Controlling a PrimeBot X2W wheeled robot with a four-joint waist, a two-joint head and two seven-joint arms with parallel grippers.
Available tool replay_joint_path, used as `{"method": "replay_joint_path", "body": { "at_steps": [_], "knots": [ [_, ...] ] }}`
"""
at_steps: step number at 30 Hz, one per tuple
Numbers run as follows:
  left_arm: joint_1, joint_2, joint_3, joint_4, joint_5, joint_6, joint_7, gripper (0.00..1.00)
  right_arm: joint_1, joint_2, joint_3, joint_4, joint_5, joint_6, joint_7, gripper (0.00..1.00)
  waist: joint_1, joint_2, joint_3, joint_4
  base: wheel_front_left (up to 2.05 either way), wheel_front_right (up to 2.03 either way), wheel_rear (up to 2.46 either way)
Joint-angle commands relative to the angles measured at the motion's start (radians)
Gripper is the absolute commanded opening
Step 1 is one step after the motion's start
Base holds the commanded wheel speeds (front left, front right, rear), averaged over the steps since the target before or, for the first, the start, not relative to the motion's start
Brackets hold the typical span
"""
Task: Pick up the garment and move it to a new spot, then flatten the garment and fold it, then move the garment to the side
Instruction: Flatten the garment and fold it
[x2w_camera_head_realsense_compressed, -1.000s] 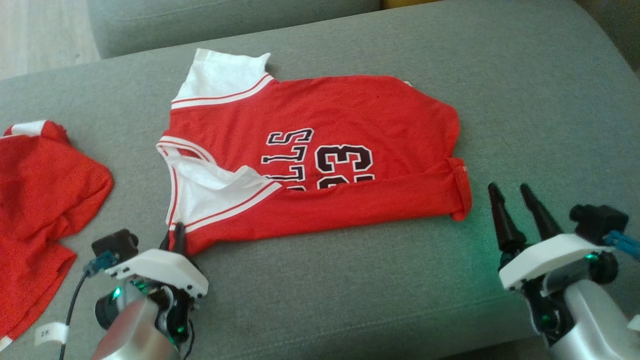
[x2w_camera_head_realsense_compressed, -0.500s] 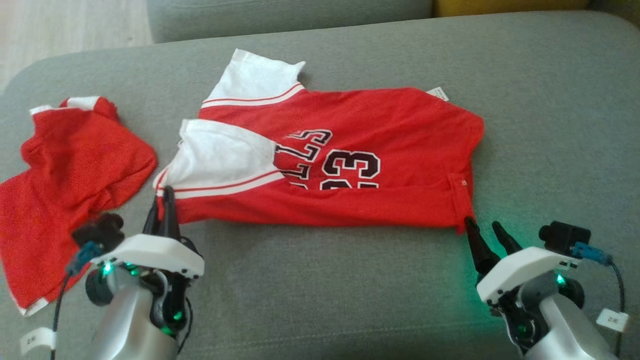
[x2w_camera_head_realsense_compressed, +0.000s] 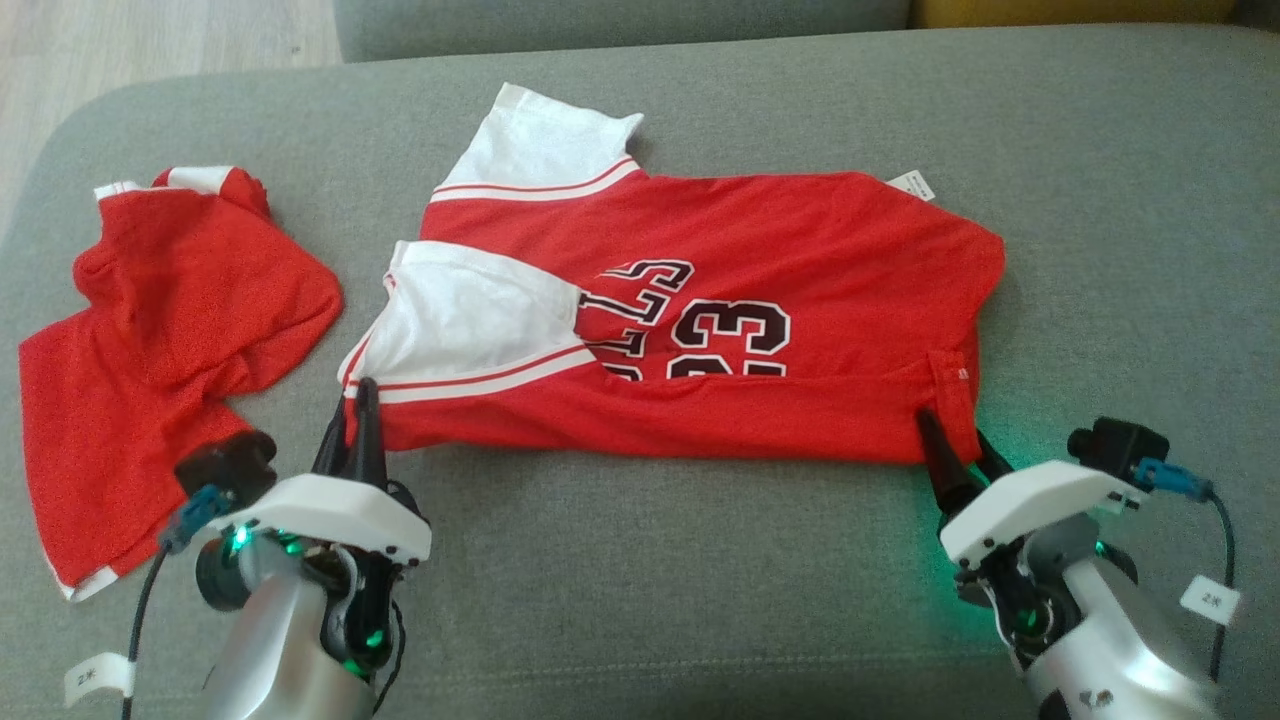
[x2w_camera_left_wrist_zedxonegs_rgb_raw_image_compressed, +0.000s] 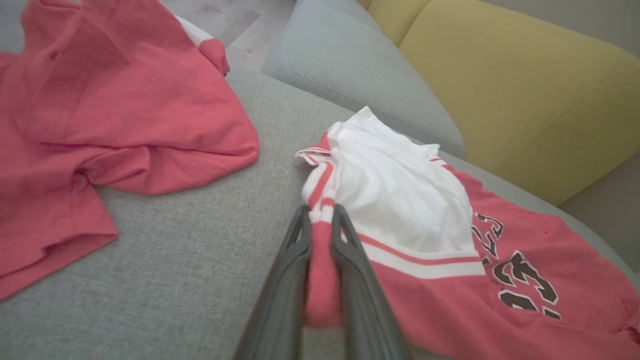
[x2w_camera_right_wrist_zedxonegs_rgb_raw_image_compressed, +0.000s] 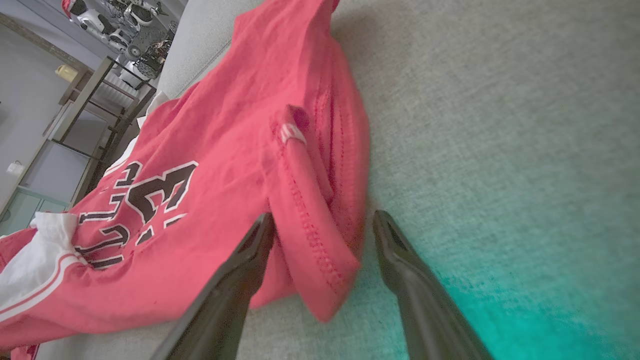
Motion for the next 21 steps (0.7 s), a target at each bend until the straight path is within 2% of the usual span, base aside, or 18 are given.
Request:
{"method": "replay_joint_path", "body": {
  "at_steps": [1, 7, 8, 10, 17, 21],
  "knots": [
    [-0.041, 0.011, 0.026, -0.027, 0.005, -0.003, -0.006, 0.00, -0.036, 0.009, 0.027, -0.009, 0.008, 0.008, -0.005, 1.00, 0.0000, 0.0000, 0.005, 0.003, 0.00, 0.00, 0.00],
    [-0.049, 0.009, 0.031, -0.025, 0.005, -0.007, -0.006, 0.00, -0.076, 0.000, 0.043, 0.051, 0.032, 0.008, -0.026, 0.98, 0.0000, 0.0000, 0.014, 0.012, 0.00, 0.00, 0.00],
    [-0.049, 0.008, 0.032, -0.023, 0.005, -0.007, -0.006, 0.00, -0.081, -0.002, 0.047, 0.058, 0.038, 0.008, -0.028, 0.48, 0.0000, 0.0000, 0.014, 0.013, 0.00, 0.00, 0.00],
    [-0.050, 0.008, 0.032, -0.020, 0.006, -0.008, -0.006, 0.00, -0.090, -0.013, 0.054, 0.068, 0.045, 0.008, -0.036, 0.00, 0.0000, 0.0000, 0.014, 0.014, 0.00, 0.00, 0.00],
    [-0.046, 0.007, 0.026, -0.009, 0.001, -0.015, -0.006, 0.00, -0.117, -0.080, 0.108, 0.063, 0.034, 0.008, -0.068, 0.00, 0.0000, 0.0000, 0.001, 0.008, 0.00, 0.00, 0.00],
    [-0.051, 0.007, 0.008, -0.021, -0.036, -0.023, -0.006, 0.00, -0.149, -0.131, 0.130, 0.037, 0.037, 0.008, -0.061, 0.00, 0.0000, 0.0000, -0.012, -0.001, 0.00, 0.00, 0.00]
  ]
}}
